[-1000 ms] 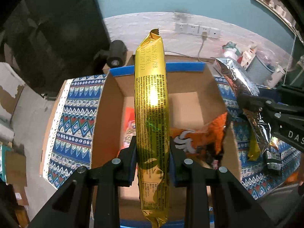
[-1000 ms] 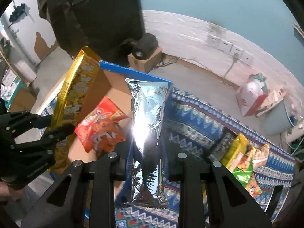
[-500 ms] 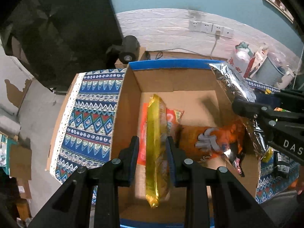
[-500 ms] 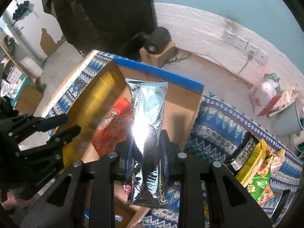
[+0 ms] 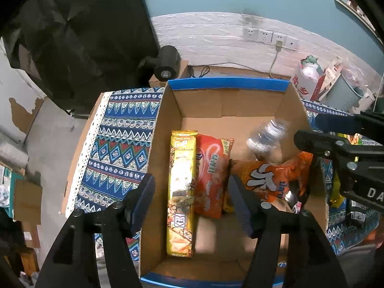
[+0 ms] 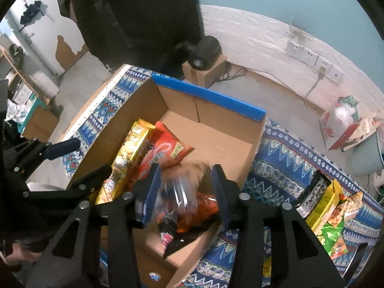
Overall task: Organize snacks
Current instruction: 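Lower the silver foil bag into the box and open the right tool, then move both tools back toward the snack pile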
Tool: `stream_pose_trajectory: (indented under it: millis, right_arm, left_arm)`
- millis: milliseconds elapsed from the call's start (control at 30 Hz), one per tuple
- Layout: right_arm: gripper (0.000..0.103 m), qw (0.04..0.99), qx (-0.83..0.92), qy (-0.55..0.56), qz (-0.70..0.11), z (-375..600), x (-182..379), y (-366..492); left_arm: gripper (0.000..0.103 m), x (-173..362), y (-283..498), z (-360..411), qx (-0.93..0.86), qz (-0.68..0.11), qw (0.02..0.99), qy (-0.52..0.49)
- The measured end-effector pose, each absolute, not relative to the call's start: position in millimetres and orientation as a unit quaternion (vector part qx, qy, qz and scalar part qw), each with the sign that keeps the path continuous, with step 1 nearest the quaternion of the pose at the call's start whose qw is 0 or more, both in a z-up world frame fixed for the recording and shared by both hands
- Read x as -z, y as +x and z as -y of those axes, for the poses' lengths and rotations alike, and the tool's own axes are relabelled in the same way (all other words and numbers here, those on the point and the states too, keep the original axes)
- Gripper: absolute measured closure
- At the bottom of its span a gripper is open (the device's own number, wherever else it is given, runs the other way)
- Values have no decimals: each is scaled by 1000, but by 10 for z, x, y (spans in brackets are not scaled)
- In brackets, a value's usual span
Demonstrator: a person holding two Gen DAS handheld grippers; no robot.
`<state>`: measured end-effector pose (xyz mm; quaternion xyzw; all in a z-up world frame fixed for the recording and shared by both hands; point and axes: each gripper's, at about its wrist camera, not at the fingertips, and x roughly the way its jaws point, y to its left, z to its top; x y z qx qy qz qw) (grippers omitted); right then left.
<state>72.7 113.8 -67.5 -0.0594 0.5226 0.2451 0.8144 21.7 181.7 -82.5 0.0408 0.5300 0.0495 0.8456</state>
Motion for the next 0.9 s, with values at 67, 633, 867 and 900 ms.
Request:
stream_pose_trajectory:
  millis: [67,633,867,900]
  right_arm:
    - [54,817,-243,-59,-520,-1096,643,721]
    - [42,831,-188,-67,-520,-301,582,493]
    - [38,833,-165,-58,-526,90,607,396]
    - [38,832,-160,-57,-527,155,619,385]
  left_arm:
    - [35,830,223,-1785,-46,-531,845,42]
    - [25,699,229,-1191,20,-525,849,47]
    - [25,732,233,-871,53,-533,843,50]
    - [25,737,230,-830,56,-534,842,51]
